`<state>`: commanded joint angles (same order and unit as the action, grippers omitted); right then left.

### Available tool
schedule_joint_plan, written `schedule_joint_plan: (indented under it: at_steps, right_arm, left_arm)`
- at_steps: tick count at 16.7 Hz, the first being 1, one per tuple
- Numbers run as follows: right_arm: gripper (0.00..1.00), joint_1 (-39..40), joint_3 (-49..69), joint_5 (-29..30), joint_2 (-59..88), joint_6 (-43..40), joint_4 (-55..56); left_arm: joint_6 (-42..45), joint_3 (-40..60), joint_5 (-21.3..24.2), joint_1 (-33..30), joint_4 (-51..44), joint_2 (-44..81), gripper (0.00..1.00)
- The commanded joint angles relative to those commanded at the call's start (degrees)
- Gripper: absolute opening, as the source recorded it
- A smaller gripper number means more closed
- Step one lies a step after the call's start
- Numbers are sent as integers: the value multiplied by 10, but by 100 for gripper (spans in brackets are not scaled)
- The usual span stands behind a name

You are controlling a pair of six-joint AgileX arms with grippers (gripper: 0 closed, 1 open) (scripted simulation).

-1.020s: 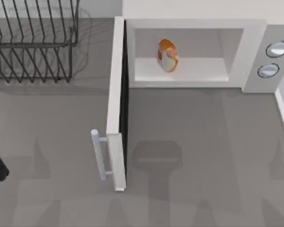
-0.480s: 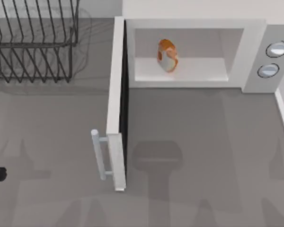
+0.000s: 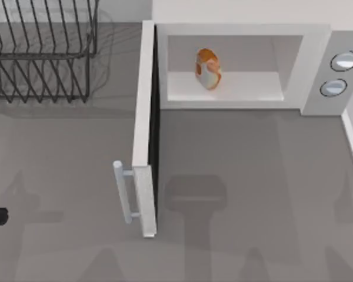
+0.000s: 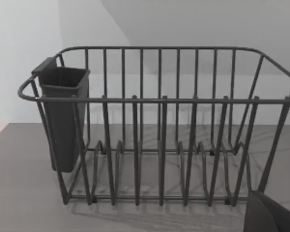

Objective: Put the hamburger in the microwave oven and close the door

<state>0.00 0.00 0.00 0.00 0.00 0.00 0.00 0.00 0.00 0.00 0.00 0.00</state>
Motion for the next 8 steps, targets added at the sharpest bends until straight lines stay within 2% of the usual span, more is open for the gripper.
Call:
schedule_joint_plan:
  at_steps: [4, 8]
  right_arm:
    - [100, 0, 0, 0, 0, 0, 0]
    - [100, 0, 0, 0, 0, 0, 0]
  left_arm:
    - [0, 1, -1, -1, -2, -2, 0]
    - [-1, 15, -34, -35, -59, -45, 0]
